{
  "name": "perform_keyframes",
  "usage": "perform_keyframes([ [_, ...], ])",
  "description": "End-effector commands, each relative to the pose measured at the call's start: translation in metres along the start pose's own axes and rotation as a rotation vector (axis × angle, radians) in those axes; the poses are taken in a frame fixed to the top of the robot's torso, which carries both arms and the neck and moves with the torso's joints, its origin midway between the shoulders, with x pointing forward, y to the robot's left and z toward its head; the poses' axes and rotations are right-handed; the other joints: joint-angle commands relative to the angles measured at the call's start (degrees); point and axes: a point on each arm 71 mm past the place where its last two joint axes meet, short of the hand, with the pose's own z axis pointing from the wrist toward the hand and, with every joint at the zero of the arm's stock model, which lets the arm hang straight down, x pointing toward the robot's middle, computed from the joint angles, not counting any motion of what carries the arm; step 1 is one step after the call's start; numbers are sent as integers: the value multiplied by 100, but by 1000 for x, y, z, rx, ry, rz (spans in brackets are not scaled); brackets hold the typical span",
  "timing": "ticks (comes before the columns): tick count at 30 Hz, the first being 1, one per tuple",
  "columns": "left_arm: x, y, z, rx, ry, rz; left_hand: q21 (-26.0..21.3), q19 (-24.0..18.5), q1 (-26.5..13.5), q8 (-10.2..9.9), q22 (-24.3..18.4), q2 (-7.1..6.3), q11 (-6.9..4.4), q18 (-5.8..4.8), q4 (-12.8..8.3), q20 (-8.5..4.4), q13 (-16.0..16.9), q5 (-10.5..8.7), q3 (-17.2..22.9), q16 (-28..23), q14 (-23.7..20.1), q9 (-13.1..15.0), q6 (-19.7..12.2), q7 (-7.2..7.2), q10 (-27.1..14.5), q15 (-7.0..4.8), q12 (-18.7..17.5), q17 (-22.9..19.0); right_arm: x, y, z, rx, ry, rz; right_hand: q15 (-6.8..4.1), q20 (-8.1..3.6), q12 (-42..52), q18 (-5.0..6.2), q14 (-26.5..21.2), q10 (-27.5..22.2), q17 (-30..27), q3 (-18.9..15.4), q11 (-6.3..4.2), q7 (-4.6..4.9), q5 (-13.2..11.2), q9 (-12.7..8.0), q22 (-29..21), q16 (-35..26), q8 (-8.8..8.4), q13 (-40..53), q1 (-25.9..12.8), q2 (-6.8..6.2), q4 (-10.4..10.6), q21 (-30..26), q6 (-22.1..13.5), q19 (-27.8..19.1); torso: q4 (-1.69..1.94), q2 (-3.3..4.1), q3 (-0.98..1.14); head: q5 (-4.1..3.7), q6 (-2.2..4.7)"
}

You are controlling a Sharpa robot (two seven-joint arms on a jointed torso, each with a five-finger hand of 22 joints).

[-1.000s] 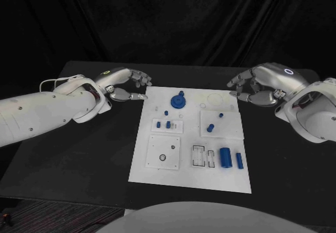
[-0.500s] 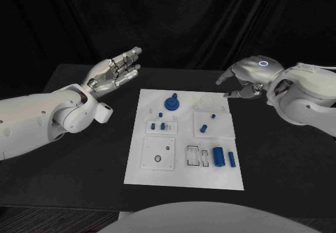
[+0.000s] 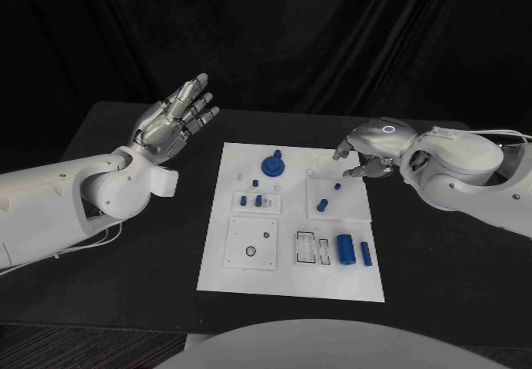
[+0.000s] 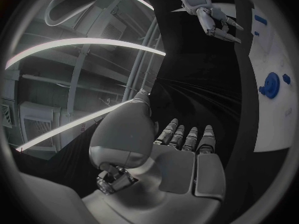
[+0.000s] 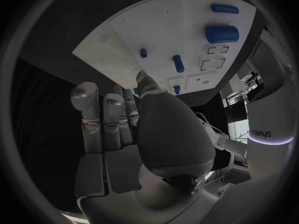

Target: Assemble the parts on the task board

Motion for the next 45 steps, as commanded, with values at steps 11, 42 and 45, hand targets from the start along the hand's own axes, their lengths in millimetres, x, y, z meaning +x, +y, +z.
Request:
perform_keyframes([
  [11,1,-9,0,174,40,-60,9,30,419,38,142,252,368,96,-107,353,23,205,-278,-20,7,33,236,325,16,252,210,-5,22,12,8,-69,44,43,64,63,-116,31,-9,212,-10,20,7,139,260,-62,381,-31,-16,-140,149,97,-120,-89,113,10,3,-1,3,-50,1],
  [42,-1,-2,1,129,59,-67,74,167,651,87,502,501,543,97,-268,620,56,442,-488,166,160,64,455,457,60,575,485,67,49,9,11,-59,90,80,52,54,-324,35,-18,830,34,416,-33,280,943,-4,486,-6,151,-254,286,47,-118,-140,735,22,-1,-8,0,39,1],
  [45,-1,-1,1,126,59,-68,77,177,665,98,515,519,552,98,-285,632,58,479,-491,179,167,69,493,470,61,584,499,70,50,9,11,-57,89,82,36,42,-346,34,-6,909,52,492,-54,254,970,14,503,6,173,-255,322,40,-131,-126,817,31,-2,-9,-1,36,1],
])
